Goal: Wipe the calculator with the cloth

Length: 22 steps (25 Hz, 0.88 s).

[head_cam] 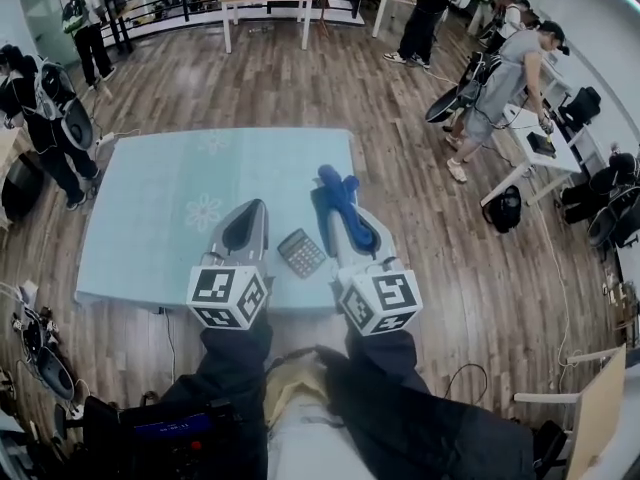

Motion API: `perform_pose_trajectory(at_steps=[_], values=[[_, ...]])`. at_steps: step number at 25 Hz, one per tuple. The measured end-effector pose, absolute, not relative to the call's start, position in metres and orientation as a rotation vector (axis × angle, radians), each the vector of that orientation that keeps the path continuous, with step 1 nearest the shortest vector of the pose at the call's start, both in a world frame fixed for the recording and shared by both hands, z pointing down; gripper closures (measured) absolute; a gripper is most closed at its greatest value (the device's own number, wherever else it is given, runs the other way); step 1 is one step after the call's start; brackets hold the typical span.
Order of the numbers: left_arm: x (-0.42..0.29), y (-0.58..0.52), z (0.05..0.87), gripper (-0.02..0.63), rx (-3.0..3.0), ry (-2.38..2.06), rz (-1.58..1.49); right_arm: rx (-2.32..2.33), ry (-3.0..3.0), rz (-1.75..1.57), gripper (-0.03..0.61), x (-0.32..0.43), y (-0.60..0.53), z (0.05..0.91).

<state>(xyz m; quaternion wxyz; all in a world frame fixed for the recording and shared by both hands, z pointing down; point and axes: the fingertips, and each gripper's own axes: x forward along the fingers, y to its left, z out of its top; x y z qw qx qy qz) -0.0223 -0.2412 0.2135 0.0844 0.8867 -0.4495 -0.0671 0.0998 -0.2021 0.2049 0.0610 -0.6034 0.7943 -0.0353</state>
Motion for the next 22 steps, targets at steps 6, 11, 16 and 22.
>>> perform_pose_trajectory(at_steps=[6,11,16,22], values=[[-0.022,-0.235,0.203,0.612,2.681,-1.320,-0.211,-1.828,2.405,-0.063,0.517,0.098,-0.191,0.193],[-0.018,-0.235,0.200,0.612,2.706,-1.310,-0.206,-1.832,2.390,-0.051,0.517,0.101,-0.191,0.190],[-0.014,-0.234,0.199,0.612,2.728,-1.300,-0.204,-1.832,2.382,-0.035,0.517,0.099,-0.191,0.189],[-0.013,-0.234,0.199,0.612,2.728,-1.304,-0.203,-1.832,2.385,-0.035,0.515,0.097,-0.192,0.189]])
